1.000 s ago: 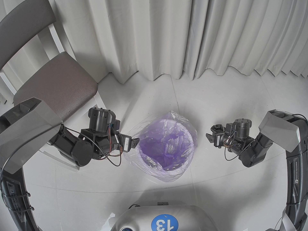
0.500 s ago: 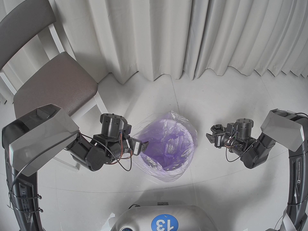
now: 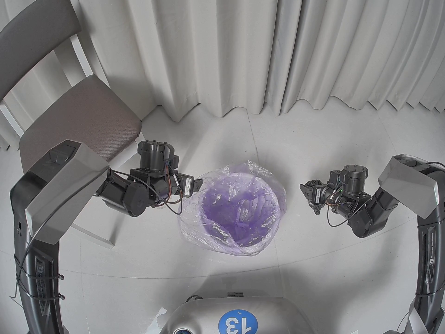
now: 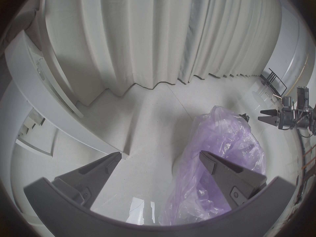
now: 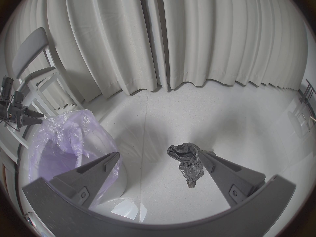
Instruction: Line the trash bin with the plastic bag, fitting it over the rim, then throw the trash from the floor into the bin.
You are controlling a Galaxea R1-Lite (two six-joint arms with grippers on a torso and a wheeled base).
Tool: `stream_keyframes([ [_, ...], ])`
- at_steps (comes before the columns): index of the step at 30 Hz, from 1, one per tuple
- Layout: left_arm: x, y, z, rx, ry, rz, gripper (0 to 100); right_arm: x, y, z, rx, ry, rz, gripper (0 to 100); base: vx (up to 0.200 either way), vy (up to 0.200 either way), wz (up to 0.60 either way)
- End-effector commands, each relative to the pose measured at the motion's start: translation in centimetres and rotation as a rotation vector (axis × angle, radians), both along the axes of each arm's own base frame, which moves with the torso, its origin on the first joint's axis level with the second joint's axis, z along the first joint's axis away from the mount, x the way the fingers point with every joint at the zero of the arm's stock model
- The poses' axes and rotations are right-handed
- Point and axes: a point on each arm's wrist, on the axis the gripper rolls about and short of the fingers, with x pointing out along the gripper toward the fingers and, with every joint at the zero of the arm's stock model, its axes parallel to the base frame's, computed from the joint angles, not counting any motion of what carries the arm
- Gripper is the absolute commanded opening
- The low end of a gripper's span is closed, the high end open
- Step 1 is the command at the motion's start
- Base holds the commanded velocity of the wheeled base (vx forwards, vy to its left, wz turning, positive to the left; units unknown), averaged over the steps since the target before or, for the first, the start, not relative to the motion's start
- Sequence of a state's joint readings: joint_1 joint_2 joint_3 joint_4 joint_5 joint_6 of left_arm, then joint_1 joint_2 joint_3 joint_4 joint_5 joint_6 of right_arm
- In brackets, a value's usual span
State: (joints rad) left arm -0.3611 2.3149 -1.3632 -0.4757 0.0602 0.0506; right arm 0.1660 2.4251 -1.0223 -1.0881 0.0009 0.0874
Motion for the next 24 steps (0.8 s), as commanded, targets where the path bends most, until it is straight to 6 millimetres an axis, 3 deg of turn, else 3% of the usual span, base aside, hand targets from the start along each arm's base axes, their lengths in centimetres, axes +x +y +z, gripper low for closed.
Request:
stream_keyframes([
  [1,1.0,-0.1,-0.5,-0.002,-0.003,0.007,100,0.3,0.0,-0.4,0.002,0.000,0.000,100,0.000,0.000,0.00],
  [11,3.3,0.1,-3.9,0.023,0.046,0.042,100,0.4,0.1,-0.4,0.002,-0.004,0.000,100,0.000,0.000,0.00],
  [19,3.7,0.6,-5.4,0.024,0.071,0.064,100,1.1,0.3,-0.1,0.021,-0.032,0.005,100,0.000,0.000,0.00],
  [24,3.7,0.3,-6.2,0.018,0.083,0.064,100,1.7,2.0,0.7,0.089,-0.056,0.028,100,0.000,0.000,0.00],
])
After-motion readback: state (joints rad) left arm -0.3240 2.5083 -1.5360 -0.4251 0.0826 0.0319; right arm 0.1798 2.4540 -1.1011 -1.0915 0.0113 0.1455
